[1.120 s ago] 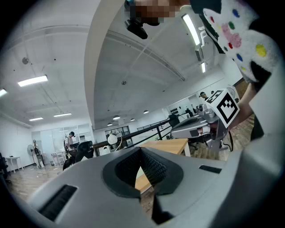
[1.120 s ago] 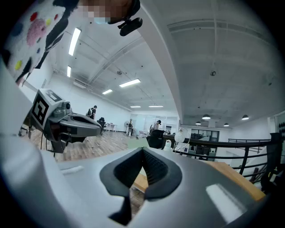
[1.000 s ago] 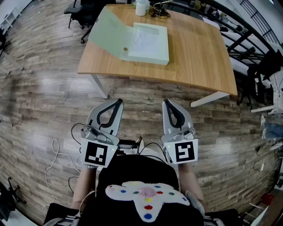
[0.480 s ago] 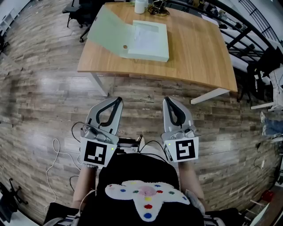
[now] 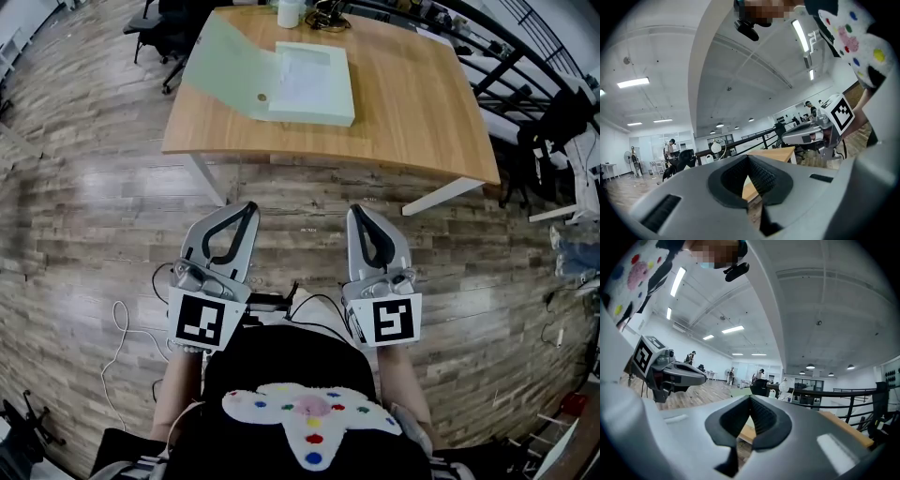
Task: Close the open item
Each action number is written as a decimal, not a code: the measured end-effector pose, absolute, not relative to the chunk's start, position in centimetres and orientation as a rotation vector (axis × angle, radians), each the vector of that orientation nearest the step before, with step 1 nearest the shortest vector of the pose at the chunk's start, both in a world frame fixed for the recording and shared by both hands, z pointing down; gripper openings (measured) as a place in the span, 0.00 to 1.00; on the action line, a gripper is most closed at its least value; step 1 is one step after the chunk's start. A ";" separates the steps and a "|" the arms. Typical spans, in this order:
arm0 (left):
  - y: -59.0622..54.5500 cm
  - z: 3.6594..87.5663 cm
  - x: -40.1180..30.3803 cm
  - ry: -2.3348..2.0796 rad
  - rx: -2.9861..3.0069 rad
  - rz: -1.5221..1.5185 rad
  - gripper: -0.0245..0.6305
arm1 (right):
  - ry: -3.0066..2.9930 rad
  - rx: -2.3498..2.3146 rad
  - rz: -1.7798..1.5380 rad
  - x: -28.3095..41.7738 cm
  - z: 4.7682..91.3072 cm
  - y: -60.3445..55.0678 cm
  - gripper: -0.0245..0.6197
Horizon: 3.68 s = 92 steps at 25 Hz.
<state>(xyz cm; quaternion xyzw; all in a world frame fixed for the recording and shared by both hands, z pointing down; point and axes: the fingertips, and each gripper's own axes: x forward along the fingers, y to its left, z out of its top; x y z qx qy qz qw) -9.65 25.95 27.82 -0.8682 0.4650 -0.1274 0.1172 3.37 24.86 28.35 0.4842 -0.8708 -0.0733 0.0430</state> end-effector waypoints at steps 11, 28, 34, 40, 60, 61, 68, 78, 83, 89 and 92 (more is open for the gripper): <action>26.6 27.9 -10.8 1.328 -2.562 -0.345 0.05 | -2.567 1.561 -0.180 3.7 29.8 25.7 0.05; 20.1 28.5 -10.4 1.404 -2.546 -0.339 0.05 | -2.625 1.491 -0.215 3.7 30.1 18.5 0.05; 15.7 28.8 -10.4 1.465 -2.537 -0.334 0.05 | -2.654 1.450 -0.214 4.0 30.3 13.7 0.05; 10.7 29.1 -9.8 1.571 -2.545 -0.288 0.05 | -2.674 1.425 -0.210 5.3 30.5 8.1 0.05; -1.6 28.1 -5.7 1.727 -2.462 -0.290 0.05 | -2.785 1.231 -0.218 7.9 30.0 -5.9 0.05; -1.9 28.0 -5.6 1.733 -2.458 -0.287 0.05 | -2.794 1.229 -0.212 7.9 29.9 -6.2 0.05; -2.4 27.1 -5.2 1.784 -2.428 -0.284 0.05 | -2.831 1.200 -0.197 8.3 29.4 -6.8 0.05; -3.2 27.8 -6.0 1.856 -2.420 -0.276 0.05 | -2.850 1.164 -0.195 8.3 29.0 -7.2 0.05; -3.8 28.4 -6.8 1.891 -2.428 -0.263 0.05 | -2.848 1.155 -0.194 7.8 29.1 -7.9 0.05; -4.2 29.1 -8.4 1.941 -2.443 -0.233 0.05 | -2.833 1.110 -0.183 6.5 29.8 -8.4 0.05; -4.7 29.7 -9.2 1.947 -2.480 -0.227 0.05 | -2.833 1.094 -0.176 5.3 30.0 -8.9 0.05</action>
